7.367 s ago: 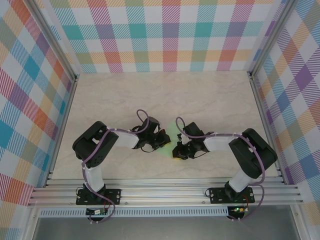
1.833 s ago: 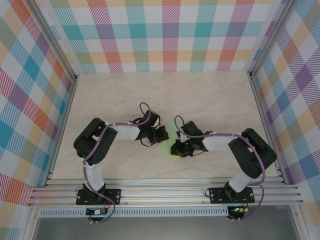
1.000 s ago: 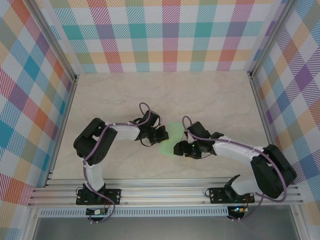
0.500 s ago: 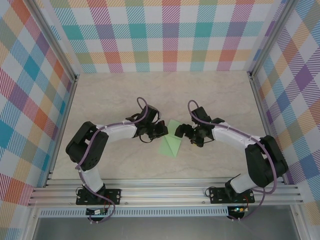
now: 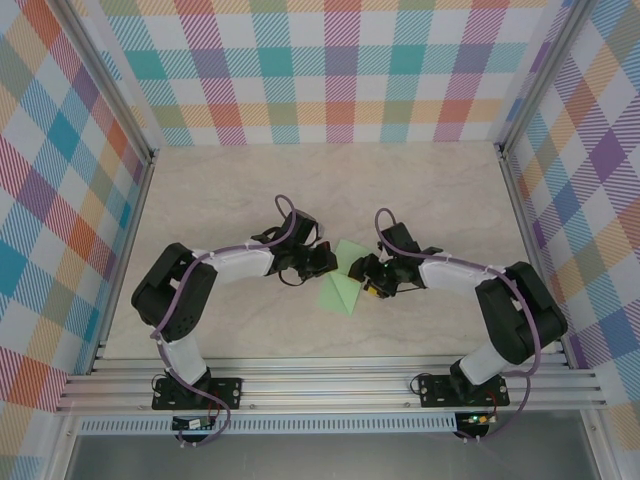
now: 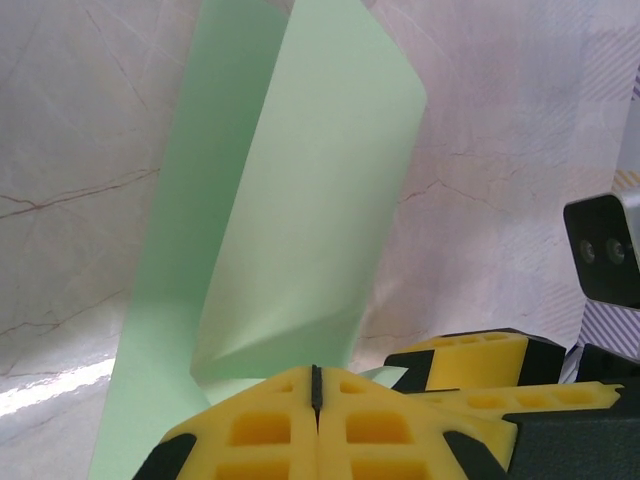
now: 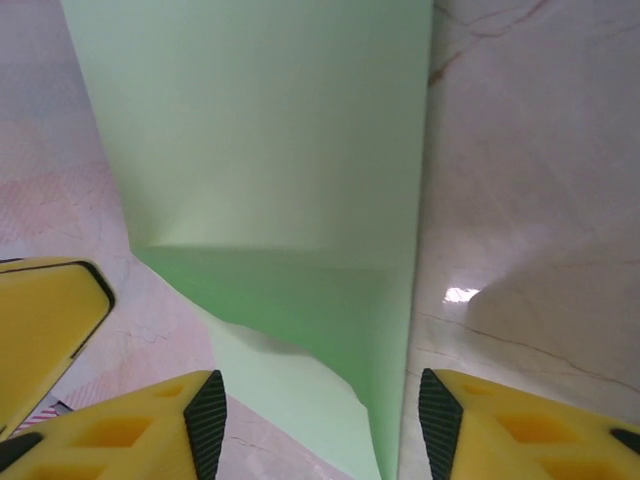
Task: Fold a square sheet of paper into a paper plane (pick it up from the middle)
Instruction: Turn over the paper at the center of the table.
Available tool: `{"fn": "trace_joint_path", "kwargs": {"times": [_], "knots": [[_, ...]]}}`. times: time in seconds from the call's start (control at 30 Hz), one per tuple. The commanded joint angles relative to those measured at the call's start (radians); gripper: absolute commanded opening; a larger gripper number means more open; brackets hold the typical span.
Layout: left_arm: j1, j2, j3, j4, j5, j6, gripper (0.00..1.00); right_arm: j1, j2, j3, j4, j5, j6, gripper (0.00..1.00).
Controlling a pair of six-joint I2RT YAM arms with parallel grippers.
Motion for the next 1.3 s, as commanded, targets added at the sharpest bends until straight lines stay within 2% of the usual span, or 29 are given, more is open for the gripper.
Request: {"fn": "trace_joint_path", "kwargs": {"times": [0.0, 0.37, 0.53, 0.7, 0.97, 1.27], "knots": [[-0.009, 0.036, 0.022, -0.004, 0.025, 0.022, 0.00, -0.002, 0.029, -0.016, 0.065, -0.047, 0.013, 0.54], [-0.009, 0.119, 0.065, -0.045, -0.004, 0.032, 0.00, -0.002, 0.076, -0.004, 0.045, -0.032, 0.005, 0.55], [-0.009, 0.138, 0.053, -0.043, -0.011, 0.031, 0.00, -0.002, 0.098, -0.013, 0.089, -0.058, 0.005, 0.55], [-0.009, 0.136, 0.046, -0.040, -0.014, 0.031, 0.00, 0.001, 0.096, -0.037, 0.177, -0.105, 0.005, 0.51], [-0.009, 0.126, 0.047, -0.026, -0.009, 0.023, 0.00, 0.005, 0.062, -0.058, 0.208, -0.113, -0.023, 0.50], [-0.008, 0.093, 0.031, -0.020, -0.052, 0.008, 0.00, 0.006, 0.046, -0.088, 0.248, -0.116, -0.032, 0.49]]}}
